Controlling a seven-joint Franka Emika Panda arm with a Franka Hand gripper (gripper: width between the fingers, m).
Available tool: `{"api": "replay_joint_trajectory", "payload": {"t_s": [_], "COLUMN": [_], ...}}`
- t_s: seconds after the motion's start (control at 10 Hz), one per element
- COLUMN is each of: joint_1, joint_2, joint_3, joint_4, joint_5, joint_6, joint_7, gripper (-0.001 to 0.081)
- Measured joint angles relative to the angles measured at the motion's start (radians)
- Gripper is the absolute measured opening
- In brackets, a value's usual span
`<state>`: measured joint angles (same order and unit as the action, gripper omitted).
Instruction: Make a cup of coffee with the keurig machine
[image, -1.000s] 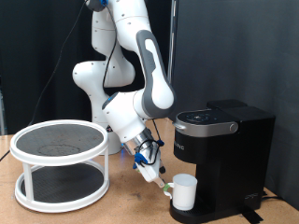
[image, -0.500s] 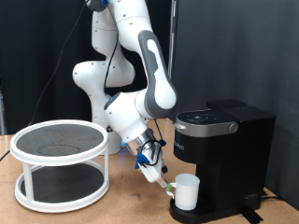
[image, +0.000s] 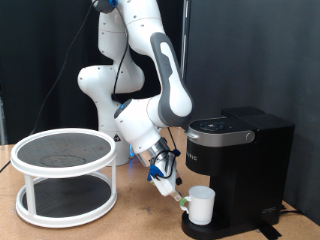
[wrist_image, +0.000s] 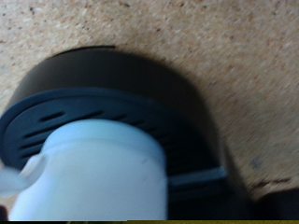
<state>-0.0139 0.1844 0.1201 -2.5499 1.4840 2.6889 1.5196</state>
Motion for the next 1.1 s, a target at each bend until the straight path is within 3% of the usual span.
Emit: {"api": "replay_joint_trajectory", "payload": {"t_s": [0.3,0.6,1.1], "joint_1": [-0.010,-0.013,-0.031], "joint_2": [-0.010,-0.026,-0.220], "joint_3": [-0.016,-0.015,-0.018], "joint_4": [-0.060,-0.076,-0.203], "joint_5": [-0.123,-0.100,-0.066], "joint_6": [0.000,-0.048,-0.216], "joint_7": [0.051,-0.010,-0.054], "gripper": [0.0734,0.0734,0.0734]}}
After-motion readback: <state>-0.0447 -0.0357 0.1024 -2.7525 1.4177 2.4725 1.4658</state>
